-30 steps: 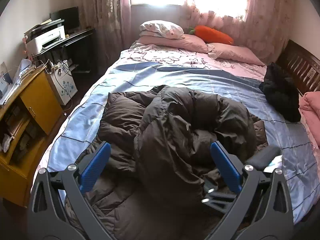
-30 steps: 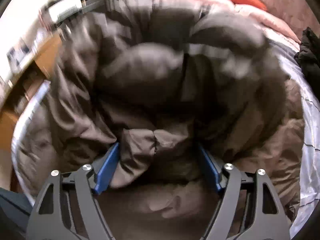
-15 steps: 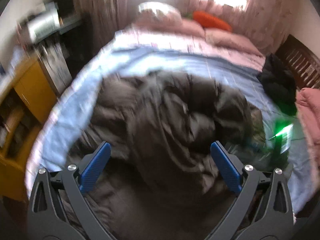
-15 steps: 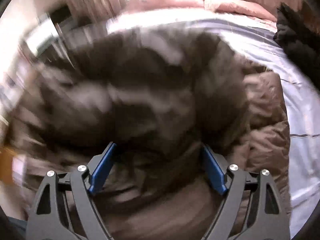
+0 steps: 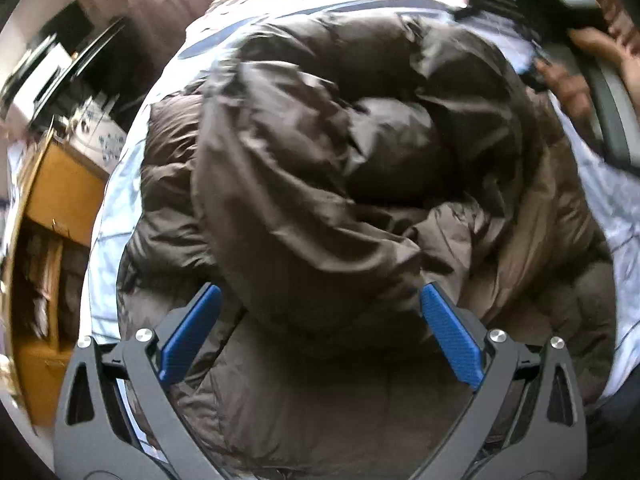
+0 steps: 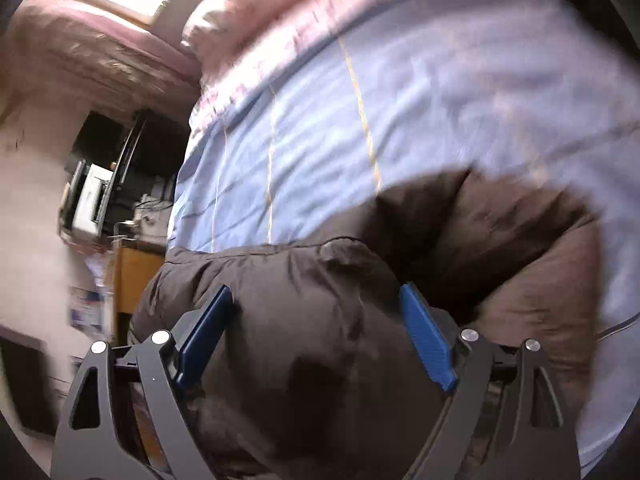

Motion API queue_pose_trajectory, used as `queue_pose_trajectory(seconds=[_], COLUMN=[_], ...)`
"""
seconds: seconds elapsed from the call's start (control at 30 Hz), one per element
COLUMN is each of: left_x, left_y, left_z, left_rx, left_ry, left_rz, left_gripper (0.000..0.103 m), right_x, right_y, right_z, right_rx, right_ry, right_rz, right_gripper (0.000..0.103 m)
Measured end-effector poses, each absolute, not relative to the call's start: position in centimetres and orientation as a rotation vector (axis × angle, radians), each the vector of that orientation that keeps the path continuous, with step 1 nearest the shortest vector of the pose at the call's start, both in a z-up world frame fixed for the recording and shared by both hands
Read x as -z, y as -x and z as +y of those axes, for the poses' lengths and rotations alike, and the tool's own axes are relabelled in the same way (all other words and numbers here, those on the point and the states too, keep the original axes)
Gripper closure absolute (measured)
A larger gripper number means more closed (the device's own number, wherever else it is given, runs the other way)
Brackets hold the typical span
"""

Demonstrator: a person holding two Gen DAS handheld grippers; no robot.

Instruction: Fold large clothes

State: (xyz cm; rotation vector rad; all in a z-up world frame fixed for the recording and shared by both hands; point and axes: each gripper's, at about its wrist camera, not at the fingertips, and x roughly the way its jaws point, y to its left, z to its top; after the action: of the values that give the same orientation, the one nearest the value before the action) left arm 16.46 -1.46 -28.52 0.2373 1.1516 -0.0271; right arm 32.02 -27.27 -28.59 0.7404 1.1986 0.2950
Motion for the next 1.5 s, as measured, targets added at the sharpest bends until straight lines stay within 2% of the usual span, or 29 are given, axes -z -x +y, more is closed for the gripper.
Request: queue_pose_trajectory(seconds=[0.03, 0.1, 0.17, 0.2, 0.3, 0.43, 0.5, 0.57, 0.7, 0.83, 1.03, 1.17, 1.37, 1.5], left_x=[28.9, 29.7, 30.0, 29.8, 29.2, 29.1, 29.1, 29.5, 30.5, 31.1, 34.0, 32.4, 28.1, 24.4], left_y=[-16.5, -16.8, -17.1, -17.1, -17.3, -17.6, -17.8, -18.4, -19.3, -19.8, -20.3, -17.0, -9.3, -5.7], left_z=[-1.7, -2.2, -2.4, -2.4, -2.2, -1.5, -0.9, -0.2, 2.0, 3.7, 5.9, 7.9, 14.2, 19.6], left_rx=[0.027, 0.035, 0.049, 0.056, 0.072, 0.066, 0.05, 0.031, 0.028, 0.004, -0.063, -0.051, -0.06, -0.198], left_ry=[-0.253, -0.274, -0.268, -0.263, -0.234, -0.195, -0.187, -0.174, -0.052, 0.027, 0.106, 0.163, 0.36, 0.457], left_rz=[1.156, 1.178, 1.186, 1.184, 1.166, 1.161, 1.167, 1.183, 1.26, 1.296, 1.382, 1.377, 1.228, 0.984], left_gripper=[0.002, 0.002, 0.002, 0.002, 0.002, 0.002, 0.002, 0.002, 0.002, 0.002, 0.002, 0.002, 0.002, 0.002], right_x=[29.4, 29.6, 28.7, 28.3, 26.0, 21.2, 19.6, 19.6, 19.3, 16.5, 11.9, 12.2, 13.7, 17.1], right_y=[-32.6, -33.1, -33.6, -33.9, -34.7, -34.5, -33.3, -33.0, -32.1, -27.9, -18.3, -13.4, -4.5, -0.2], right_z=[-27.1, -26.7, -26.4, -26.2, -24.4, -20.5, -17.1, -15.7, -17.0, -19.4, -18.8, -17.9, -17.0, -16.9], right_rx=[-0.321, -0.328, -0.344, -0.353, -0.319, -0.246, -0.229, -0.235, -0.277, -0.38, -0.531, -0.584, -0.678, -0.744], right_ry=[-0.782, -0.772, -0.755, -0.739, -0.525, -0.238, 0.024, 0.122, 0.064, -0.05, 0.006, 0.051, 0.209, 0.253], right_rz=[1.219, 1.208, 1.153, 1.13, 1.024, 0.799, 0.671, 0.663, 0.694, 0.653, 0.583, 0.639, 0.673, 0.807], right_gripper=[0.02, 0.048, 0.064, 0.069, 0.076, 0.08, 0.081, 0.081, 0.081, 0.081, 0.081, 0.083, 0.085, 0.094])
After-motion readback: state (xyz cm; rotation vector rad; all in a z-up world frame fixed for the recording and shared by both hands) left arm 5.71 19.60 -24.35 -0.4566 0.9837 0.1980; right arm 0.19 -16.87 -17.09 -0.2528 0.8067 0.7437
